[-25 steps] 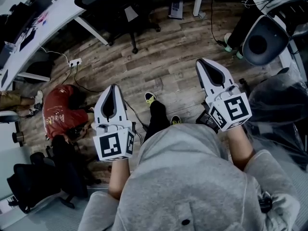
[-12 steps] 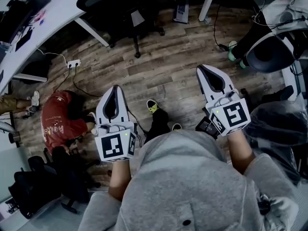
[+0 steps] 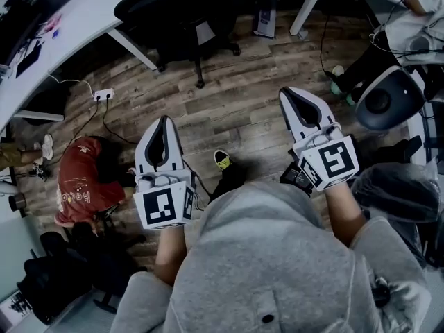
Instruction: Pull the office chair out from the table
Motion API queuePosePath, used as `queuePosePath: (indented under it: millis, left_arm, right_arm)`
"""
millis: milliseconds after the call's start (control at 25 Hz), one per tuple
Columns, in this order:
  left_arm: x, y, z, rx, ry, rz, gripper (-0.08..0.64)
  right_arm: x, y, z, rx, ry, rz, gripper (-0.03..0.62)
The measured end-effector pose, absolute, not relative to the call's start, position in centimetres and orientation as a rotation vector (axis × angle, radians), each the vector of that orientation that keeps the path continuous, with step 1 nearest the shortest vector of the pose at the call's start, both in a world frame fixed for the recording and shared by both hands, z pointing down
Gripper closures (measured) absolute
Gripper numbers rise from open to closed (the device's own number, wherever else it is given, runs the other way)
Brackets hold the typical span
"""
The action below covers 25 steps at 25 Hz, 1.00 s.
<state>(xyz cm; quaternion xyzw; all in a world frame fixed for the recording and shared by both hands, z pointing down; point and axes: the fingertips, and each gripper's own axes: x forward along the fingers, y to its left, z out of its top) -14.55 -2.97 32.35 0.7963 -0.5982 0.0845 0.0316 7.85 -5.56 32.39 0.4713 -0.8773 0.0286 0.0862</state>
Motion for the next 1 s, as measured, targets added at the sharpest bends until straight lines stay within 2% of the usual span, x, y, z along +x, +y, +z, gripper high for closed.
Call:
queuePosePath:
  millis: [1000]
  left_arm:
    - [-19.7,-7.8,33.2,2.45,-1.814,0.249,0.548]
  right_arm:
    - [2.0,-9.8,31.3,1.399,-2.577,-0.001,0.557]
